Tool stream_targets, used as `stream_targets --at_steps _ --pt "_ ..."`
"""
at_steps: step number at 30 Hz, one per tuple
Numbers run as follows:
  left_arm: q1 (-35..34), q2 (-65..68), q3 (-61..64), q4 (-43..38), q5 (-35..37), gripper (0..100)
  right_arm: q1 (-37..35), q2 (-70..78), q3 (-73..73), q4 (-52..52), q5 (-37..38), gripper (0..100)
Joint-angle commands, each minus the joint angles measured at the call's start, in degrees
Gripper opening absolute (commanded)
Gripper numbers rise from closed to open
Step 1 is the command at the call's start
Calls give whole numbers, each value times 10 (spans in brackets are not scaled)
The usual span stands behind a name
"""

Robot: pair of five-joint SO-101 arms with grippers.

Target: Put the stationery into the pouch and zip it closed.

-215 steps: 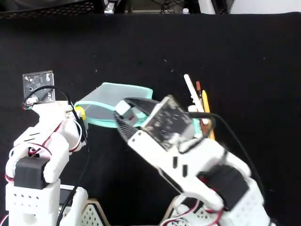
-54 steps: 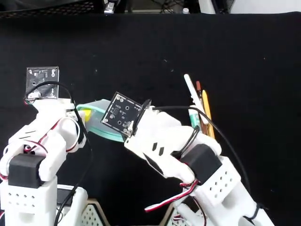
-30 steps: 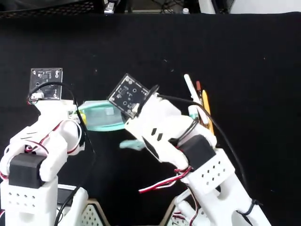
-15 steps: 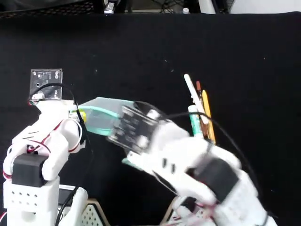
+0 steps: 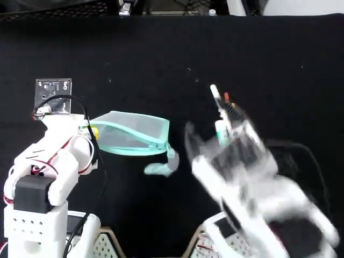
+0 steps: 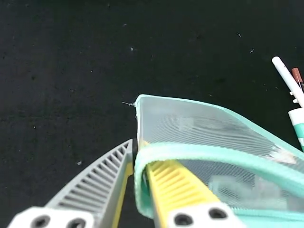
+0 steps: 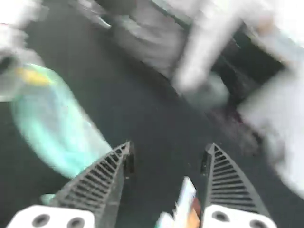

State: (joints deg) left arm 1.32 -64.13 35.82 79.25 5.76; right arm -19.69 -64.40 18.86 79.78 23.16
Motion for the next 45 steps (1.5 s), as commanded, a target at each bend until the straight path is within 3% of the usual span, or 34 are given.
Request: stream_targets --at_steps 1,3,8,17,23,36,40,45 --pt "0 -2 -2 -9 4 30 174 62 146 -140 -7 175" --pt "0 -2 -2 -9 4 30 211 108 235 -218 -6 146" --pt "0 -2 -2 -9 3 30 217 255 335 -308 -3 141" --pt "0 -2 14 -13 -1 30 221 574 191 -327 -3 141" --pt "0 -2 15 -13 -1 30 228 704 106 -327 -3 141" --pt "0 -2 15 -13 -1 30 217 742 49 -319 -2 137" --pt "0 -2 15 -13 -1 30 202 742 -4 -221 -2 5" --pt "0 -2 15 -13 -1 30 191 720 -22 -126 -1 12"
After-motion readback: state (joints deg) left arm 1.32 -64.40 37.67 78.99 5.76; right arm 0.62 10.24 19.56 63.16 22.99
